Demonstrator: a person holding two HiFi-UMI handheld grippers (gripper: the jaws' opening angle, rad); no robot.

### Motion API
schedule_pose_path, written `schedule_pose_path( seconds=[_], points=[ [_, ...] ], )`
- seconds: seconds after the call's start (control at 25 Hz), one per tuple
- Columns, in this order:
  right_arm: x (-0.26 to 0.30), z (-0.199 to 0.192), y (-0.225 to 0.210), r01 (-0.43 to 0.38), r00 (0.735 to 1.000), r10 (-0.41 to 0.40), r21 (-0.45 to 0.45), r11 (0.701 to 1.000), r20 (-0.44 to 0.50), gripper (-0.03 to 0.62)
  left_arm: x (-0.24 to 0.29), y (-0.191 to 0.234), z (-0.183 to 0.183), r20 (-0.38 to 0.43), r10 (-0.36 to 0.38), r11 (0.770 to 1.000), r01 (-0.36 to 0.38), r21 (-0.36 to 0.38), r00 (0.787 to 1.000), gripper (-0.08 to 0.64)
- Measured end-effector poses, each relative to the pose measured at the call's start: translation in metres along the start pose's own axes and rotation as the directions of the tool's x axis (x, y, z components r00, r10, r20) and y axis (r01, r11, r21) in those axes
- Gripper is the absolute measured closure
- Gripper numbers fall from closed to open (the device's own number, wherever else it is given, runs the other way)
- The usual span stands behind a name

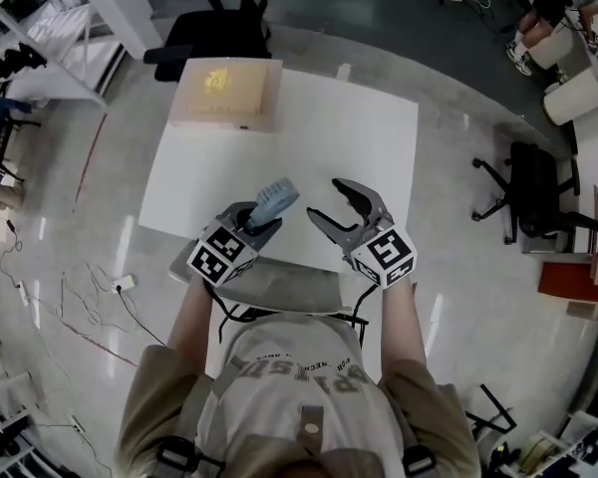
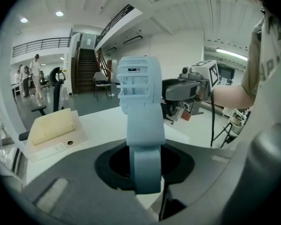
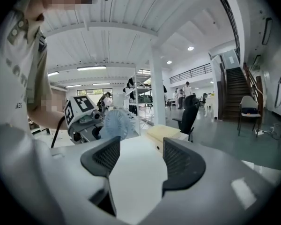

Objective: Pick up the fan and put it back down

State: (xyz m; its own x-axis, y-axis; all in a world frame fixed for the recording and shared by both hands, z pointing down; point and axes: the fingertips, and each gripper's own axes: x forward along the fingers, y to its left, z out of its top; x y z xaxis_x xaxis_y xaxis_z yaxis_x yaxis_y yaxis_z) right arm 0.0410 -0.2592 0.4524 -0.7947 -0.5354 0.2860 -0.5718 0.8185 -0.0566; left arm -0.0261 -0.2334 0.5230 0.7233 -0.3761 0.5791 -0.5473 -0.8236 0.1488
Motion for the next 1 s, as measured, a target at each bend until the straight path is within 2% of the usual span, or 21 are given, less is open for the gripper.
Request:
schedule_pose_path(
  seconds=[0.16, 0.4, 0.56, 0.76, 1.0],
  points=[
    [0.009, -0.009, 0.012, -0.099, 0.994, 0.099, -0.01, 0.995, -0.052, 0.311, 0.012, -0.007, -0.01, -0.069, -0.097, 0.993, 0.101, 0.055, 0.993, 0.454],
    [0.021, -0.027, 0.023, -0.178, 0.976, 0.175, -0.014, 0.984, -0.126, 0.31, 0.024, -0.005, -0.03, -0.155, -0.168, 0.974, 0.188, 0.126, 0.973, 0.454],
    [0.027, -0.039, 0.033, -0.211, 0.959, 0.199, -0.041, 0.977, -0.202, 0.31, 0.027, -0.013, -0.047, -0.234, -0.216, 0.954, 0.256, 0.158, 0.948, 0.454],
    [0.04, -0.049, 0.043, -0.275, 0.932, 0.254, -0.045, 0.96, -0.259, 0.311, 0.034, -0.01, -0.068, -0.322, -0.237, 0.929, 0.311, 0.202, 0.916, 0.454],
    [0.051, -0.071, 0.058, -0.355, 0.88, 0.319, -0.04, 0.934, -0.353, 0.311, 0.037, -0.015, -0.083, -0.4, -0.263, 0.896, 0.376, 0.235, 0.878, 0.454]
  ],
)
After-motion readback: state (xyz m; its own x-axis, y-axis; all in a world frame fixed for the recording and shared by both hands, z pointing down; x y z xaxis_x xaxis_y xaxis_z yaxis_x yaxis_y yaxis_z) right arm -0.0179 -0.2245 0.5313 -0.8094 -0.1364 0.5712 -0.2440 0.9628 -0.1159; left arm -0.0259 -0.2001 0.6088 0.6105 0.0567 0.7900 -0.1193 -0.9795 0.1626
